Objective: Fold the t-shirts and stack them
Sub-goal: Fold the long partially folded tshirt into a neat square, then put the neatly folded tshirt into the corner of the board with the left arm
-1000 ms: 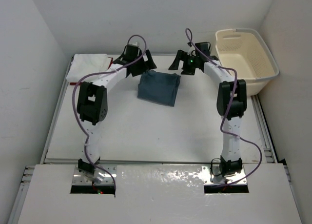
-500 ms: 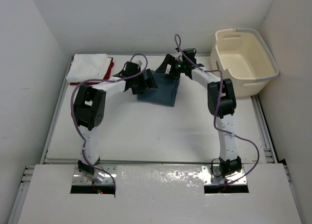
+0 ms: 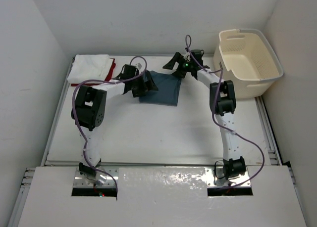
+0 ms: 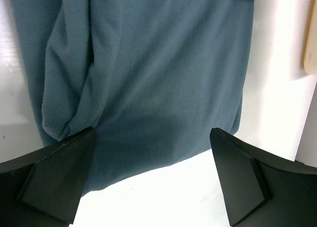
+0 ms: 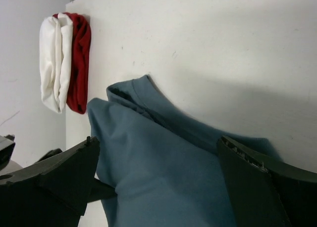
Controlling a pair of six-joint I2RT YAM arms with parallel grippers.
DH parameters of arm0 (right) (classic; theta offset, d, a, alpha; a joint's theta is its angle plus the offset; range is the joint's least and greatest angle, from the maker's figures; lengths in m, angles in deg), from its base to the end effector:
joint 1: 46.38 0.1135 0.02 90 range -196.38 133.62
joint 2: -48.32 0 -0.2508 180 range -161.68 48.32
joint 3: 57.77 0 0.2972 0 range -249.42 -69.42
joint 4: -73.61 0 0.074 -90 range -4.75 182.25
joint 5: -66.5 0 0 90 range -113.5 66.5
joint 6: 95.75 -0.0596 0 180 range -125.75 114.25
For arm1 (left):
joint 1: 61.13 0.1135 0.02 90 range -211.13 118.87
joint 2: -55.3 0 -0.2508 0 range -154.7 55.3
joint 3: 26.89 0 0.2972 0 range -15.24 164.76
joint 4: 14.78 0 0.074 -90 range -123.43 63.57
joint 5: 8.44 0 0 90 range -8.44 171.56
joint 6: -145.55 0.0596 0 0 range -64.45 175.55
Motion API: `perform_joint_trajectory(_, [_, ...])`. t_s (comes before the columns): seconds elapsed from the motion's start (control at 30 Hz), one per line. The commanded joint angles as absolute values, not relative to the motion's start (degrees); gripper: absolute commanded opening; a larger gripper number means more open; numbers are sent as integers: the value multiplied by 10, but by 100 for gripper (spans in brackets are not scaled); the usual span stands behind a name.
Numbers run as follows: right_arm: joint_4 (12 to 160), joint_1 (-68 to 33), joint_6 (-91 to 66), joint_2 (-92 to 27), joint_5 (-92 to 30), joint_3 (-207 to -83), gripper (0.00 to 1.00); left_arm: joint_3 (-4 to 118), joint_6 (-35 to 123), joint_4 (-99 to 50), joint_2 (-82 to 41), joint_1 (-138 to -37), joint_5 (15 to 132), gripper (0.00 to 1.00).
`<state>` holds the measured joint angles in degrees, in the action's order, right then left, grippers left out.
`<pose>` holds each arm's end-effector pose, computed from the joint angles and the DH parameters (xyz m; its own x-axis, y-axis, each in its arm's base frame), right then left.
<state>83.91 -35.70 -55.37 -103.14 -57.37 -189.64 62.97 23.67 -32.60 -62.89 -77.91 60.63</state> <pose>0.6104 0.1489 0.0721 -0.7962 0.4935 -0.3501 -0.0343 0.5409 0.8404 0.4629 -0.1618 0.1000 -0.8538 -0.2578 -0.4522 0.0655 0.8086 -0.5846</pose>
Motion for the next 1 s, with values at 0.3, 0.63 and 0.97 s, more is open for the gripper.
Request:
perform_joint_trajectory(0.3, [755,-335,-476,-750,-620,-1647,99,778,281,-362,-568,-770,605,100])
perform_joint_trajectory(0.63, [560,-283,-571,-649,-634,-1409,99,891,271,-316,-731,-770,542,100])
perform_joint_trajectory(0.97, [445,-284,-625,-745,-633,-1355,99,915,273,-303,-820,-747,546,99])
